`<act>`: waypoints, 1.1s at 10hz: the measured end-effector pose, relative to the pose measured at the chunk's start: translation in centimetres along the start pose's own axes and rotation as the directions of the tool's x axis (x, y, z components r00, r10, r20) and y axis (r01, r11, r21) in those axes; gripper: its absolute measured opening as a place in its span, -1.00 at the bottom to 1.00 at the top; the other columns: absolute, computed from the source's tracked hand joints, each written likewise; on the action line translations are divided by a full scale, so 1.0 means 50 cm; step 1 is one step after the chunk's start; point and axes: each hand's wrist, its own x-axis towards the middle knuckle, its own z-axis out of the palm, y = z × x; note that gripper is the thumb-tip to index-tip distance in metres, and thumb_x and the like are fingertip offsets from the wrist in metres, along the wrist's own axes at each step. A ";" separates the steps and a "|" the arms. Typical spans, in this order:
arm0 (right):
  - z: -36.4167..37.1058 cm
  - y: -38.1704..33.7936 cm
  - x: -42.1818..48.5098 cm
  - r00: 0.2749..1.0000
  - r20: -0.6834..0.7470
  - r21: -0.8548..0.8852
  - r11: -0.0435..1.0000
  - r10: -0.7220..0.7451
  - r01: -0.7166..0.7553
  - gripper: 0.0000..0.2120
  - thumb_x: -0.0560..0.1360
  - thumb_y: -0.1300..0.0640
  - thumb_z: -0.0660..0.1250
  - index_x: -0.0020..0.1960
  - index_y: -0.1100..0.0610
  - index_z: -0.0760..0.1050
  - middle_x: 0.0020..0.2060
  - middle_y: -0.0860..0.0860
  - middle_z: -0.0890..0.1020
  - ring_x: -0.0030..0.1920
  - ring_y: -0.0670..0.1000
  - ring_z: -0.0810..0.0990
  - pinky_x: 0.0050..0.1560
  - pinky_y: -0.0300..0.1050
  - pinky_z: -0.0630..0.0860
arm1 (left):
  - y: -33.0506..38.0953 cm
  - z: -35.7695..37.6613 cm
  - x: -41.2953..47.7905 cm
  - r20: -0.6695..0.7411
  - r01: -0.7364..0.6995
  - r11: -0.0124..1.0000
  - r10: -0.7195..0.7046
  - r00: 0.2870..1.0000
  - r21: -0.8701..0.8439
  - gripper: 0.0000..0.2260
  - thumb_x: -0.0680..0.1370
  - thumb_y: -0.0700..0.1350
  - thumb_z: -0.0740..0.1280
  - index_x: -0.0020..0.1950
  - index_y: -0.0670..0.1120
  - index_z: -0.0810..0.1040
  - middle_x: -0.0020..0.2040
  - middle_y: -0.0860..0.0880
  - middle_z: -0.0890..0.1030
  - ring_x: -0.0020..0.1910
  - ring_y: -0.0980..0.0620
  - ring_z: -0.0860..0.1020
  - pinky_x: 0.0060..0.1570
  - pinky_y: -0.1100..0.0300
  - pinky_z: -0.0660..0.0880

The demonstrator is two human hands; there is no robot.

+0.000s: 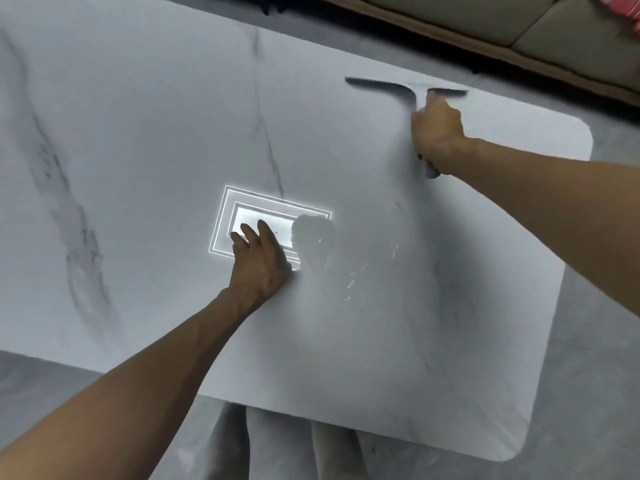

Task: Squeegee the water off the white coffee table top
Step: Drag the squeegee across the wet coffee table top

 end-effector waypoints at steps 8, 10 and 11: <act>-0.070 0.185 -0.280 0.939 0.161 -0.247 0.908 -0.306 0.338 -0.63 0.61 0.00 0.06 0.39 -0.13 0.32 0.03 0.14 0.62 -0.03 0.25 0.58 -0.07 0.02 0.54 | -0.117 0.006 -0.107 0.015 0.005 0.986 -0.002 1.000 -0.165 -0.62 0.58 -0.15 0.13 0.38 -0.25 0.30 0.29 -0.20 0.41 0.23 -0.11 0.41 0.20 0.06 0.41; 0.078 -0.091 -0.131 0.999 0.036 0.130 0.991 -0.016 0.012 -0.70 0.61 -0.03 -0.05 0.17 0.04 0.37 -0.07 0.13 0.47 -0.16 0.10 0.44 -0.41 -0.18 0.23 | -0.196 0.057 -0.138 0.022 0.126 0.947 -0.125 0.992 -0.294 -0.61 0.52 -0.22 0.14 0.33 -0.27 0.31 0.23 -0.23 0.41 0.14 -0.16 0.44 0.11 0.01 0.44; 0.181 -0.154 -0.170 0.992 0.069 -0.023 0.994 -0.107 0.108 -0.60 0.57 0.14 -0.01 0.40 0.09 0.28 0.05 0.19 0.51 -0.09 0.18 0.52 -0.34 -0.07 0.40 | -0.221 0.070 -0.145 0.043 0.121 0.881 -0.114 0.993 -0.458 -0.61 0.51 -0.31 0.26 0.34 -0.24 0.34 0.27 -0.26 0.40 0.19 -0.23 0.46 0.14 -0.04 0.46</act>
